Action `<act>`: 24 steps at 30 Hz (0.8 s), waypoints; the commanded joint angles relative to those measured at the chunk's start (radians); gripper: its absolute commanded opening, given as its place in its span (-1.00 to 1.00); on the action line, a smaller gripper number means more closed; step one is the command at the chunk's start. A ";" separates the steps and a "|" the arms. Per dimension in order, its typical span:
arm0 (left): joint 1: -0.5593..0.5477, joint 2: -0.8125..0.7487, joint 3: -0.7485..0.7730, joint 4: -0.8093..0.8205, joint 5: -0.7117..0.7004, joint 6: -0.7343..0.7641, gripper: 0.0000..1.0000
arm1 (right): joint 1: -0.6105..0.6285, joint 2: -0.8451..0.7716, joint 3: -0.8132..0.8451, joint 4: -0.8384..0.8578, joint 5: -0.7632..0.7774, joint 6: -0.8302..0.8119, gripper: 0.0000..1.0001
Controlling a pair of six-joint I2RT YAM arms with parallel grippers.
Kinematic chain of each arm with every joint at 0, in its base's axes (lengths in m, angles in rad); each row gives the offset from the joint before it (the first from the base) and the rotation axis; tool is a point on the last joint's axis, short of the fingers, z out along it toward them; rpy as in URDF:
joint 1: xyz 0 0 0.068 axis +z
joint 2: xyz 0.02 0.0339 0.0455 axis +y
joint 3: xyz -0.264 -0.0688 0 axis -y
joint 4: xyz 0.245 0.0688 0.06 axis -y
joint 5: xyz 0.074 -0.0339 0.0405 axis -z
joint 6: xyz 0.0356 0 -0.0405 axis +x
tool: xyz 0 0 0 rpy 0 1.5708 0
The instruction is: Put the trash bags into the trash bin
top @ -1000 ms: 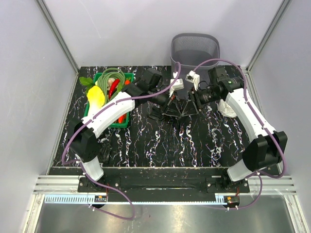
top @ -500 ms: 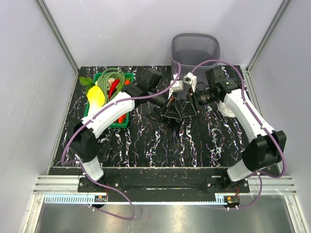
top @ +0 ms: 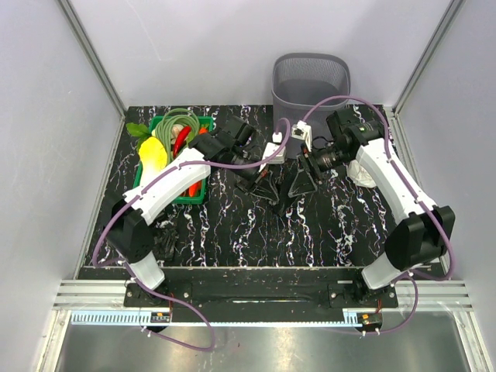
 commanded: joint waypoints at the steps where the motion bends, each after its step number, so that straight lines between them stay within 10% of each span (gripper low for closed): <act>1: 0.003 -0.040 0.007 -0.050 0.021 0.124 -1.00 | 0.012 0.041 0.044 -0.040 -0.073 -0.038 0.46; 24: 0.001 -0.033 0.050 -0.242 0.053 0.313 -1.00 | 0.039 0.013 0.057 0.070 0.051 -0.046 0.59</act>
